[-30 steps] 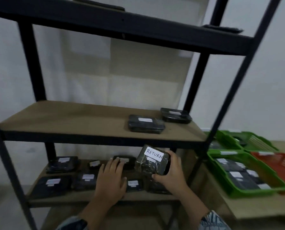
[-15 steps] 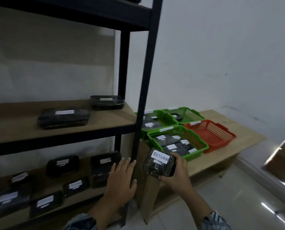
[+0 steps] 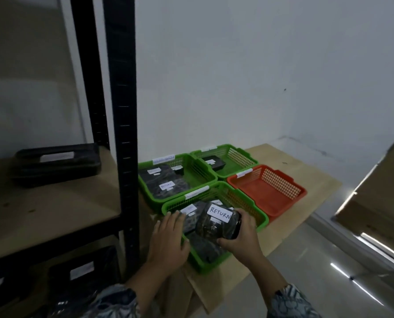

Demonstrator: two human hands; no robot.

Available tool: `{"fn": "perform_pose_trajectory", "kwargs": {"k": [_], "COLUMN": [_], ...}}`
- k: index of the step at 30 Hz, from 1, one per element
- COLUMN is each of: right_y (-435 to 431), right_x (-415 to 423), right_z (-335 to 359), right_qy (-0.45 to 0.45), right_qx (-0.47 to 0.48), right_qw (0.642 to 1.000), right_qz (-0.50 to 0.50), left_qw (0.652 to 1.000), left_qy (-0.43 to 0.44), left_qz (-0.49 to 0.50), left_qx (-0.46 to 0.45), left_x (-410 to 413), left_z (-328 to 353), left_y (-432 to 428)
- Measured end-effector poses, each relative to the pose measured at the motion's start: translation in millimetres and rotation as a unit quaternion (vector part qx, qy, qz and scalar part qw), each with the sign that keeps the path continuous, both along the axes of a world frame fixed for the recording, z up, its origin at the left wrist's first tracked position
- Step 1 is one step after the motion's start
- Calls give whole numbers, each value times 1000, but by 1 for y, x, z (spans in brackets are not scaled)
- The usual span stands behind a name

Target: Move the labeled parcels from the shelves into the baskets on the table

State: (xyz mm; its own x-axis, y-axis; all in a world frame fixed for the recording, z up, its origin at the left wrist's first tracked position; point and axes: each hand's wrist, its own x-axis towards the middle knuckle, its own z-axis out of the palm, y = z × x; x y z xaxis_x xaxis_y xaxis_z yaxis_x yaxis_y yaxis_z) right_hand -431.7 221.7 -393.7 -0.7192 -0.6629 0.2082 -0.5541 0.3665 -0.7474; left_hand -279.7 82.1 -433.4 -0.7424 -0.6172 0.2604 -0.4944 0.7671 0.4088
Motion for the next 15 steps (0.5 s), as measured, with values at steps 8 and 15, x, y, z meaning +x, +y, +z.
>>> {"fn": "perform_pose_trajectory", "kwargs": {"k": [8, 15], "right_y": [-83, -152], "right_x": [-78, -155], "right_z": [-5, -12], "right_qy": [-24, -29], "right_qx": [5, 22], "right_qw": [999, 993], "right_qz": [38, 111], "left_qw": [999, 992], "left_qy": [-27, -33], "left_qz": [35, 116], "left_qx": [25, 33], "left_x": [-60, -110], "left_z": [-10, -26], "left_y": [-62, -105]}}
